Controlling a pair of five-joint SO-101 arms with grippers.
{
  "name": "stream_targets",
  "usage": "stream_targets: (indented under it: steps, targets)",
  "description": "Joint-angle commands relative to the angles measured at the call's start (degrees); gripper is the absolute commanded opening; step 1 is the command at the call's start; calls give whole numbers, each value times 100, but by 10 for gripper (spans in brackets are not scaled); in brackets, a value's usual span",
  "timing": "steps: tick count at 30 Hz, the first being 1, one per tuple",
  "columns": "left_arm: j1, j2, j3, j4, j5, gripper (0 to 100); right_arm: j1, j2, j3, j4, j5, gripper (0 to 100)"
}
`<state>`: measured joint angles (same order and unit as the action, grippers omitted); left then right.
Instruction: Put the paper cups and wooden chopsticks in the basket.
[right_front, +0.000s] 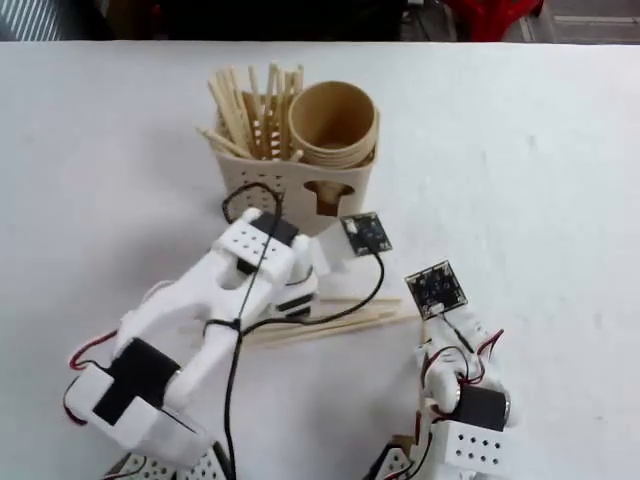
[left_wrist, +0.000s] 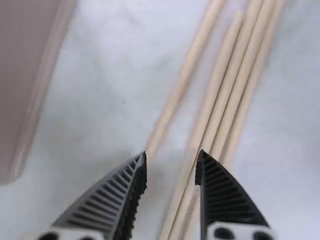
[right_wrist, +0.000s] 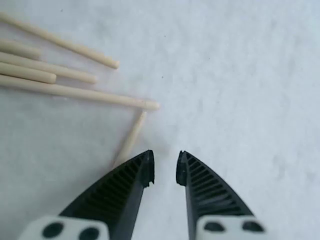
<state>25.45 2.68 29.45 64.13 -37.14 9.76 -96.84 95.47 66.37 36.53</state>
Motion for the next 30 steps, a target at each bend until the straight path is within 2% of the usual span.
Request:
stream_targets:
  steps: [1,10,18,24,30]
  targets:
    - [154,347,-141,-229,62,170,-13,-40,-18,13,44,87]
    - [-338,892,-905,-193,62,170,-13,-40,-18,13,44,87]
    - [-321,1068,-932,-237,18,165,-22,-40,-18,13,44,87]
    - [-321,1218,-941,-237,9,65,-22,-40,-18,4,44,87]
    - [-321,1218,-941,-237,9,55,-13,-40,-18,4,44,87]
